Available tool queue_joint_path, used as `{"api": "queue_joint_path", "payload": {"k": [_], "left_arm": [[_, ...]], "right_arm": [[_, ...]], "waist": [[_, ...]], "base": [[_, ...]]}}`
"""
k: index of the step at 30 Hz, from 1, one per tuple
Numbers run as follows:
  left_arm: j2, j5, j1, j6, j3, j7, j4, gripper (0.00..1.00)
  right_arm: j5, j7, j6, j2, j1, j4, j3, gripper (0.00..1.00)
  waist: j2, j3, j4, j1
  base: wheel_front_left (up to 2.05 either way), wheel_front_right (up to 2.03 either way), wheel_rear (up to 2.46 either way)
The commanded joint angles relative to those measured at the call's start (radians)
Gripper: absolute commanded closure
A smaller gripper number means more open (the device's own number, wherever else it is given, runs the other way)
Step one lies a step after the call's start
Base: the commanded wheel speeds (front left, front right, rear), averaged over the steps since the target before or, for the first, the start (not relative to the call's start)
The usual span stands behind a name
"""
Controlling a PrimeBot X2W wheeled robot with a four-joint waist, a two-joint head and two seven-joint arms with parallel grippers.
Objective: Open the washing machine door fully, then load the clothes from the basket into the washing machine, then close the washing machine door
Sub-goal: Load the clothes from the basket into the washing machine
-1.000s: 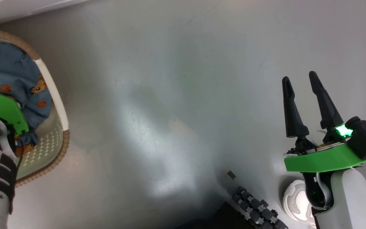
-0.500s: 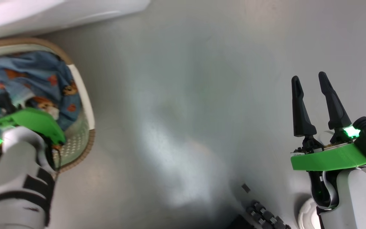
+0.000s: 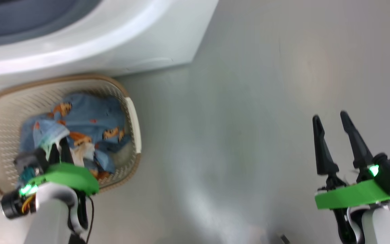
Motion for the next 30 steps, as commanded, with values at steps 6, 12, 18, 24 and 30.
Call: {"api": "queue_joint_path", "payload": {"k": [6, 12, 18, 24, 30], "left_arm": [[0.008, 0.029, 0.189, -0.010, 0.035, -0.009, -0.181, 1.00], [0.007, -0.003, 0.309, 0.012, -0.016, -0.009, -0.311, 1.00], [0.007, -0.019, 0.402, 0.040, -0.046, -0.009, -0.412, 1.00], [0.007, -0.002, 0.475, 0.047, -0.065, -0.009, -0.504, 1.00], [0.007, 0.024, 0.538, 0.058, -0.066, -0.009, -0.581, 1.00]], "right_arm": [[-0.031, -0.007, 0.002, -0.007, 0.105, -0.011, 0.004, 0.00], [-0.045, -0.007, 0.002, -0.001, 0.161, -0.009, 0.007, 0.00], [-0.059, -0.007, 0.002, 0.004, 0.214, -0.006, 0.004, 0.00], [-0.077, -0.007, 0.002, 0.007, 0.266, -0.013, -0.004, 0.00], [-0.097, -0.007, 0.002, 0.009, 0.309, -0.020, -0.014, 0.00]], "waist": [[0.0000, -0.260, 0.116, 0.0000], [0.0000, -0.362, 0.144, 0.0000], [0.0000, -0.457, 0.167, 0.0000], [0.0000, -0.538, 0.189, 0.0000], [0.0000, -0.604, 0.197, 0.0000]], "base": [[0.00, 0.00, 0.00], [0.00, 0.00, 0.00], [0.00, 0.00, 0.00], [0.00, 0.00, 0.00], [0.00, 0.00, 0.00]]}}
